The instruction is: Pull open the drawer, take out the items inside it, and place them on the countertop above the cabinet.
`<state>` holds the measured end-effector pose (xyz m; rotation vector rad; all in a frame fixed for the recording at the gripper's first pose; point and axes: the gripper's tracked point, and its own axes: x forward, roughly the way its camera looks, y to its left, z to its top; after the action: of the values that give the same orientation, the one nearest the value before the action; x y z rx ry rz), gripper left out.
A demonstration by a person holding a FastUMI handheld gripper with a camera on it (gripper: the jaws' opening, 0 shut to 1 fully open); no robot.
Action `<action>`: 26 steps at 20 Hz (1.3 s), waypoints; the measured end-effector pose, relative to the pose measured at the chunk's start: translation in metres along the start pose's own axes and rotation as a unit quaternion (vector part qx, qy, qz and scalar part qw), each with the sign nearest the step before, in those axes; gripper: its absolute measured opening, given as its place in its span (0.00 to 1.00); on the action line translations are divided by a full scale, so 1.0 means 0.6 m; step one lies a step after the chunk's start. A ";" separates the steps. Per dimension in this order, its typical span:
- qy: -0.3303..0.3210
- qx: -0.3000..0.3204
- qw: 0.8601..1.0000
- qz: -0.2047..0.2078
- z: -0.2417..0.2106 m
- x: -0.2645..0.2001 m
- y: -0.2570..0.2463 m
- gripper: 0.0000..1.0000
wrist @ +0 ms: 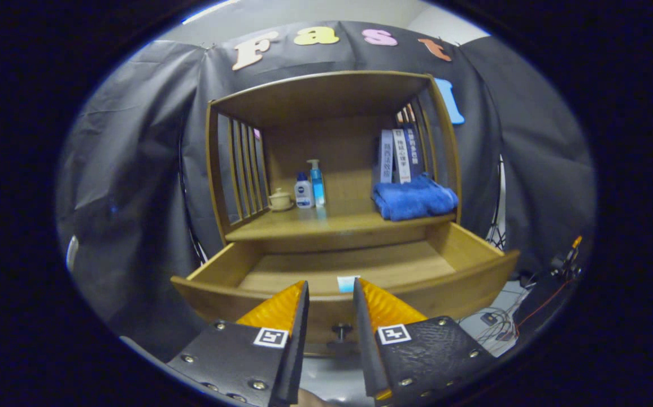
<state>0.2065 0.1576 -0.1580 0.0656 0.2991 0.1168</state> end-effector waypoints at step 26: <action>0.491 -0.140 0.860 -0.012 -0.227 0.248 -0.061 0.72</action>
<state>0.3112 0.1462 -0.3344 -0.3043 1.3060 0.1616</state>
